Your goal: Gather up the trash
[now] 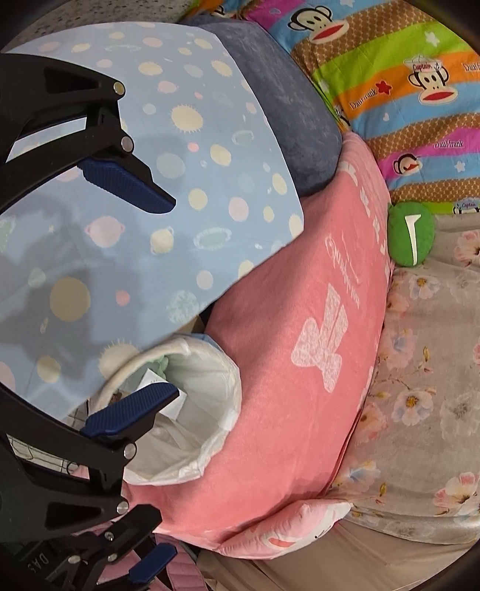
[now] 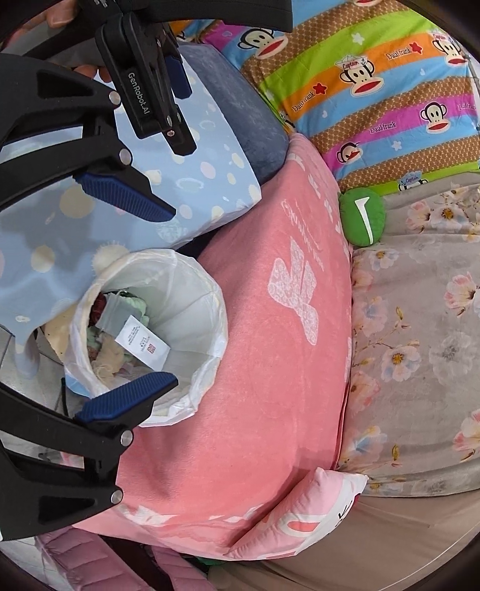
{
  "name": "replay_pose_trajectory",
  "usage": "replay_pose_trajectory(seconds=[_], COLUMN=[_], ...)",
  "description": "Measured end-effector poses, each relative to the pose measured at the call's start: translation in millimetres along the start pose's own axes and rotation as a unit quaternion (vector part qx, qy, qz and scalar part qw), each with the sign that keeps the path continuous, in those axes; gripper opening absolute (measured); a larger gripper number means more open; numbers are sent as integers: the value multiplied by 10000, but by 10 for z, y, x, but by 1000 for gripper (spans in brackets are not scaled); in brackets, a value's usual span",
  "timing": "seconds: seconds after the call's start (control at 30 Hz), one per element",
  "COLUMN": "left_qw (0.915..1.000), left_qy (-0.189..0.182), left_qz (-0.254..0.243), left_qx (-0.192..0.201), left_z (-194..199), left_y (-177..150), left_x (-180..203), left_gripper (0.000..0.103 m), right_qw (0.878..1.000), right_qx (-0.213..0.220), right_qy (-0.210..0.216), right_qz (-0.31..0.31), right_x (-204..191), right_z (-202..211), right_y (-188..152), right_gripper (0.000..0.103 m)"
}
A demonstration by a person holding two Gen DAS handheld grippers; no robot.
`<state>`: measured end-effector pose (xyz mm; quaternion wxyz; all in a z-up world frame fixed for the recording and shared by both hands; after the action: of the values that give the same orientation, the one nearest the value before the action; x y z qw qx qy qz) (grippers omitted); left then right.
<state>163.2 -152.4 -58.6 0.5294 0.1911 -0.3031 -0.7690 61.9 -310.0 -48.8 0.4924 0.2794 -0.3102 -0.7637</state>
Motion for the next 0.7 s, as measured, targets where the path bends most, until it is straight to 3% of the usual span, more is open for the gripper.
replay_pose_trajectory(seconds=[0.23,0.33,0.7], left_qw=[9991,9987,9983], left_qy=[340,408,502], left_qz=[-223,-282,-277], left_qx=[111,102,35], left_z=[62,87,146], left_y=[-210,-291,-561], left_x=[-180,-229,-352], left_gripper=[91,92,93], right_qw=[9999,9998,9982], right_qx=[-108,-97,-119], right_qy=[-98,-129,-469], right_qz=[78,94,343], right_x=[-81,-114,-128], right_z=[35,49,152], right_y=[-199,-271,-442], right_gripper=[86,98,96])
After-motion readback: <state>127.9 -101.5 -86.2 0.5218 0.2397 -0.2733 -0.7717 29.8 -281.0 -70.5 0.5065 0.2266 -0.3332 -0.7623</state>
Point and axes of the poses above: each gripper's, at about its wrist camera, not at the fingertips, and z roughly against the way its jaws point, x to its right, y to its top, the point moved 8 cm from there along -z, roughly the way its jaws point, and after that the axes turned 2 degrees about y, right-handed, at the moved point
